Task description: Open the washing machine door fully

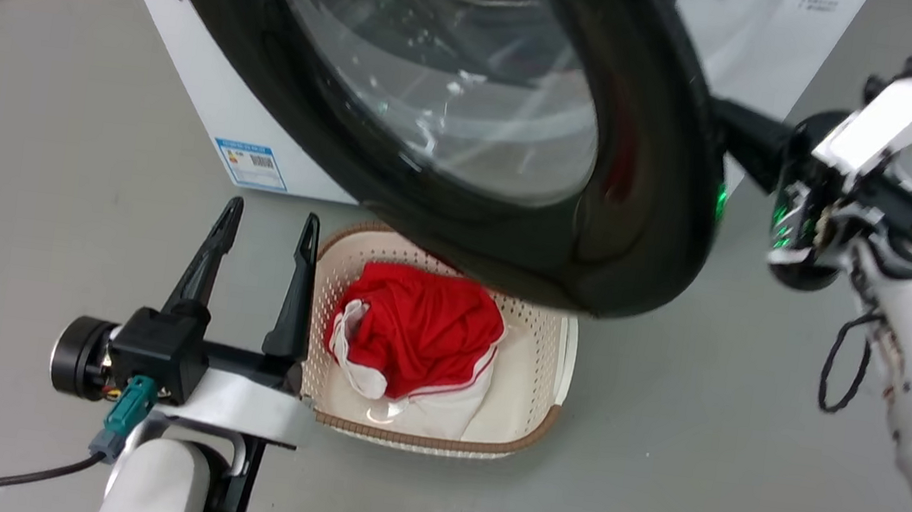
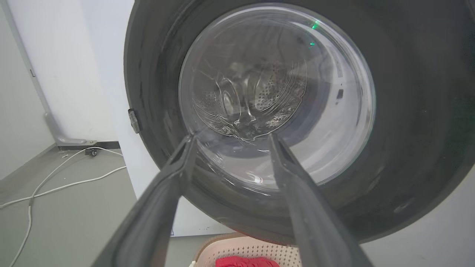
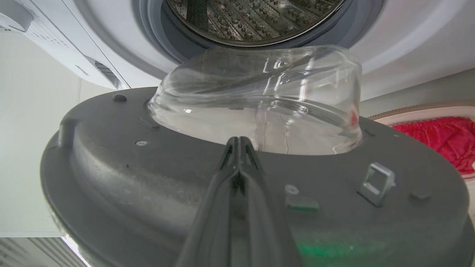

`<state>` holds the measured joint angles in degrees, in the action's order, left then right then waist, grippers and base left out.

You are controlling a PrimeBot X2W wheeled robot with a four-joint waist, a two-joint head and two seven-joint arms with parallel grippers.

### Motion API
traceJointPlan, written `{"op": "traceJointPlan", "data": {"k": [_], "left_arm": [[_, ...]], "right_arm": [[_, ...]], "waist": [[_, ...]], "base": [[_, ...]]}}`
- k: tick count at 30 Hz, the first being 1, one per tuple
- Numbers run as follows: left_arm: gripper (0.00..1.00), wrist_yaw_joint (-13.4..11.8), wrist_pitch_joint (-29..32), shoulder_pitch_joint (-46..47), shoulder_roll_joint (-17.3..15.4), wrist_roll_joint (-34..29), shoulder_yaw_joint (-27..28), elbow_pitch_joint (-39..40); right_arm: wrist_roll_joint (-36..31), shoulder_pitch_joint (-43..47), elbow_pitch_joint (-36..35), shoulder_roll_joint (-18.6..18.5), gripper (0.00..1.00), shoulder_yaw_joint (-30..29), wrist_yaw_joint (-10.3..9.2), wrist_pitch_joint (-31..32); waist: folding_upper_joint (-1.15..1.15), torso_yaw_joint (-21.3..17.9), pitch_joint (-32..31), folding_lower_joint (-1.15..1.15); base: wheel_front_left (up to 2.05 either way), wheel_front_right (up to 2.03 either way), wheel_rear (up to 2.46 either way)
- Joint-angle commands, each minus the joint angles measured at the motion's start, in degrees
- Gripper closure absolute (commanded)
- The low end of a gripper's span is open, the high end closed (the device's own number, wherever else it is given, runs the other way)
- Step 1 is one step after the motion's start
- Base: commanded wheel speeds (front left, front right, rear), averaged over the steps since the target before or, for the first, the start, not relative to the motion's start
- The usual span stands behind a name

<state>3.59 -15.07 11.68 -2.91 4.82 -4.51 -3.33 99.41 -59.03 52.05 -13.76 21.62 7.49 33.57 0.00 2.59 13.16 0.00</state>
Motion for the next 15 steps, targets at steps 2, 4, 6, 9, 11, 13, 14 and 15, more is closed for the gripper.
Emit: {"op": "traceJointPlan", "data": {"k": [2, 4, 6, 9, 11, 13, 14, 15], "left_arm": [[0.00, -0.09, -0.15, -1.63, 0.04, -0.15, 0.27, -0.47], [0.00, -0.23, -0.15, -2.49, 0.05, -0.23, 0.33, -0.80], [0.00, -0.38, -0.15, -3.35, 0.04, -0.23, 0.32, -1.08], [0.00, -0.56, -0.15, -4.32, 0.04, -0.03, 0.22, -1.41], [0.00, -0.70, -0.15, -4.75, 0.04, 0.20, 0.05, -1.62], [0.00, -0.94, -0.15, -5.18, 0.04, 0.46, -0.07, -1.80], [0.00, -1.06, -0.15, -5.34, 0.05, 0.48, -0.14, -1.86], [0.00, -1.14, -0.15, -5.48, 0.04, 0.45, -0.20, -1.94]], "right_arm": [[0.61, 3.44, -1.46, 1.27, 1.00, 0.53, 0.00, 0.85], [0.92, 5.52, -2.57, 2.00, 1.00, 0.72, 0.00, 1.35], [1.02, 7.60, -3.53, 2.67, 1.00, 0.97, 0.00, 1.51], [1.52, 10.34, -4.82, 3.61, 1.00, 1.28, 0.00, 1.75], [1.24, 12.05, -5.68, 4.32, 1.00, 1.93, 0.00, 1.92], [1.48, 13.62, -6.70, 5.15, 1.00, 2.41, -0.01, 2.38], [1.47, 14.28, -7.25, 5.59, 1.00, 2.63, 0.00, 2.26], [1.57, 14.92, -7.74, 6.01, 1.00, 2.77, 0.00, 2.22]], "waist": [[0.00, 0.29, -3.02, 0.00], [0.00, 0.48, -4.13, 0.00], [0.00, 0.66, -5.16, 0.00], [0.00, 0.92, -6.42, 0.00], [0.00, 1.10, -7.11, 0.00], [0.00, 1.22, -7.73, 0.00], [0.00, 1.27, -7.90, 0.00], [0.00, 1.31, -8.17, 0.00]], "base": [[0.00, 0.00, 0.00], [0.00, 0.00, 0.00], [0.00, 0.00, 0.00], [0.00, 0.00, 0.00], [0.00, 0.00, 0.00], [0.00, 0.00, 0.00], [0.00, 0.00, 0.00], [0.00, 0.00, 0.00]]}}
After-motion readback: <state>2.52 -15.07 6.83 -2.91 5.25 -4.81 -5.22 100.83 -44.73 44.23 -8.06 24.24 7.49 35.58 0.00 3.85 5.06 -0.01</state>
